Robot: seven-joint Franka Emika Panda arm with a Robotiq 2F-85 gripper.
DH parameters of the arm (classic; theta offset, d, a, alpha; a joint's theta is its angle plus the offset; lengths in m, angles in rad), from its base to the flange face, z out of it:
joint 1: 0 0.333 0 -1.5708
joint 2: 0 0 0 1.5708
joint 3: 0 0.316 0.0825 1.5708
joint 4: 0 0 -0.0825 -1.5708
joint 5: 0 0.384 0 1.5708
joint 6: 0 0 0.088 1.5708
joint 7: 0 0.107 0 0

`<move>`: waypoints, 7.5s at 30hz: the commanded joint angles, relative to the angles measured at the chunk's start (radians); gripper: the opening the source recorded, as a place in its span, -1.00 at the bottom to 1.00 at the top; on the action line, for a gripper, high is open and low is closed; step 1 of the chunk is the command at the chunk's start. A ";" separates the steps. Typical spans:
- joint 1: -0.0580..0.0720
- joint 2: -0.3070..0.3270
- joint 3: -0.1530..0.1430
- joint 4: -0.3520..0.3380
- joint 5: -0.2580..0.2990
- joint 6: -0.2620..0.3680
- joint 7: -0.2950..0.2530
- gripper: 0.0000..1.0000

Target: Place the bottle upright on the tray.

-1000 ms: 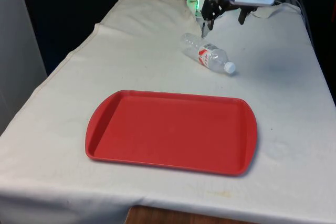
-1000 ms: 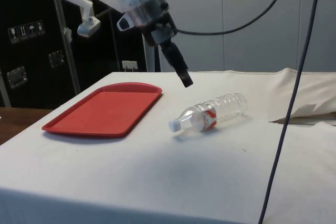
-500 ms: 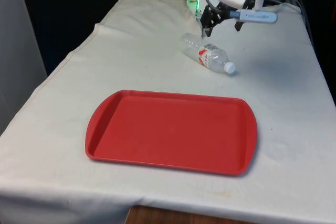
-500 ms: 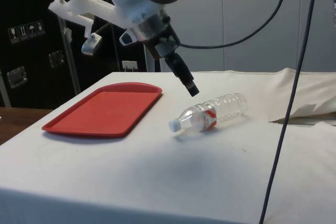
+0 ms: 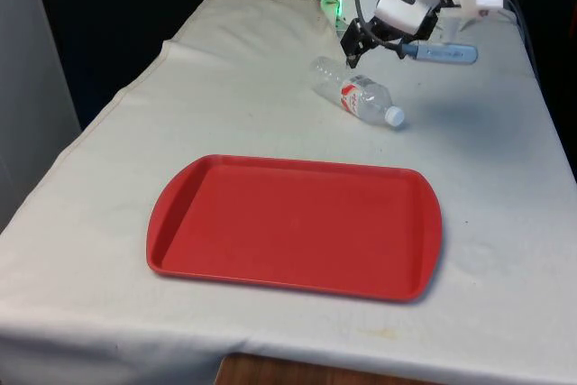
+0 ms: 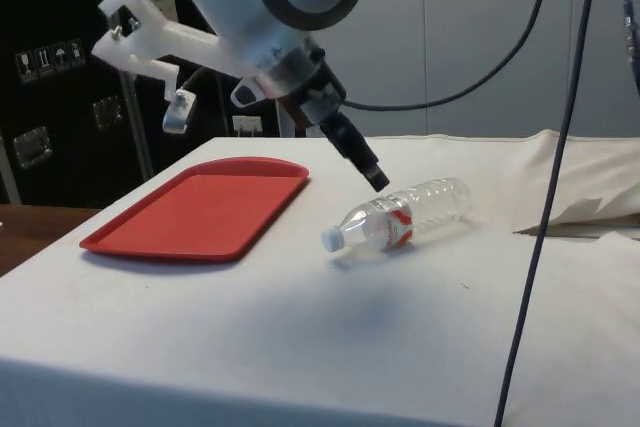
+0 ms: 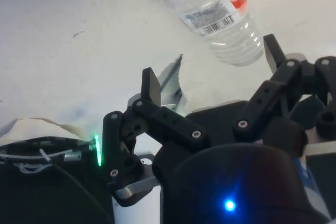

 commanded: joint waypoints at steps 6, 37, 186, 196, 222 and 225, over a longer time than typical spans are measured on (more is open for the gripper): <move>0.005 0.039 -0.001 0.037 -0.024 -0.046 0.007 1.00; 0.012 0.215 0.021 0.147 -0.075 -0.154 0.025 1.00; -0.004 0.111 0.054 0.271 -0.045 -0.258 0.010 -0.35; -0.011 0.118 0.051 0.313 -0.038 -0.243 0.010 -0.35; -0.028 0.105 0.029 0.326 0.020 -0.118 0.001 -0.35; -0.030 0.101 0.025 0.328 0.023 -0.117 -0.003 -0.35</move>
